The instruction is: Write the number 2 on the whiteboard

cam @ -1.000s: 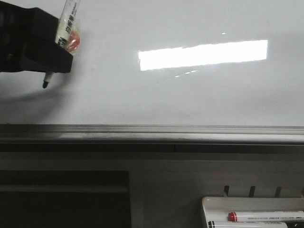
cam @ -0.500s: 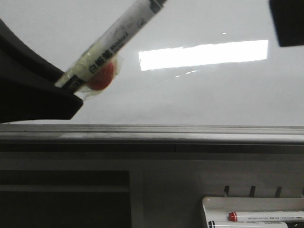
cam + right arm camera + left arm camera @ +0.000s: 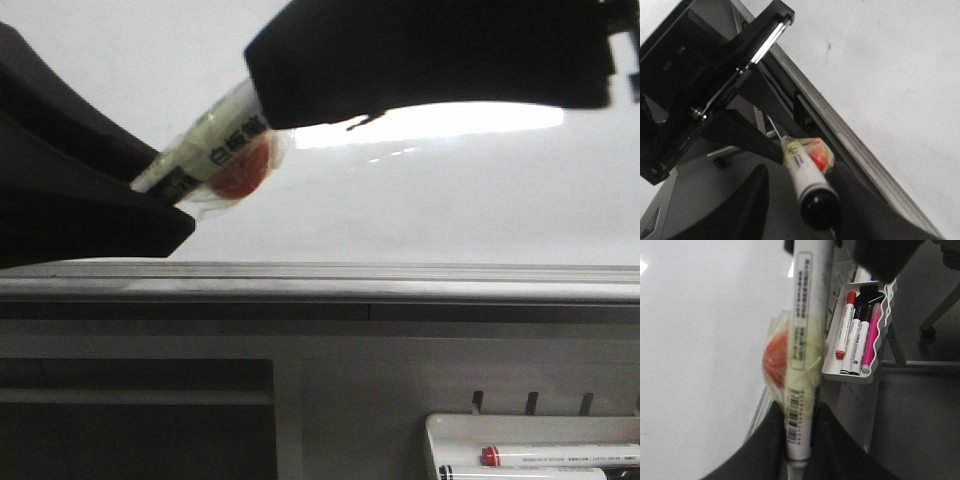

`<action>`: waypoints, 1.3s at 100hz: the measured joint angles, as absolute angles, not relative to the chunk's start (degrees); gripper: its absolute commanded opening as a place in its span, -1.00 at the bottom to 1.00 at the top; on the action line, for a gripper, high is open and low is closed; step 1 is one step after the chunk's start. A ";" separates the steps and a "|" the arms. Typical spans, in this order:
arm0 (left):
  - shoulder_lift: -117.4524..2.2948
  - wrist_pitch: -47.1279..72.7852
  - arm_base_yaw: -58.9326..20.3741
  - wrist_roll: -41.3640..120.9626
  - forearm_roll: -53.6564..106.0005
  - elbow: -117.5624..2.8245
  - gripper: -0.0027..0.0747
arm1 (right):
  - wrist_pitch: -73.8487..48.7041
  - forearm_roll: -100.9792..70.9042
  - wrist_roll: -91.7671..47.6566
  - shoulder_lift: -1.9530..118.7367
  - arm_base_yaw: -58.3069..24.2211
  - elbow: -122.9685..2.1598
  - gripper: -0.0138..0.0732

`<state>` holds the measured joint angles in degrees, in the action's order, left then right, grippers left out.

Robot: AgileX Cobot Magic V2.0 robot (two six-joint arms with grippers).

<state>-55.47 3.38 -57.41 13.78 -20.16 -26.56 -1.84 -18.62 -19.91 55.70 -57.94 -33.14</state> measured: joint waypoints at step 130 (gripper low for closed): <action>-35.68 20.96 -57.55 -30.57 -39.06 -31.31 -0.98 | -1.93 -18.50 -19.91 58.49 -49.03 -39.39 -0.85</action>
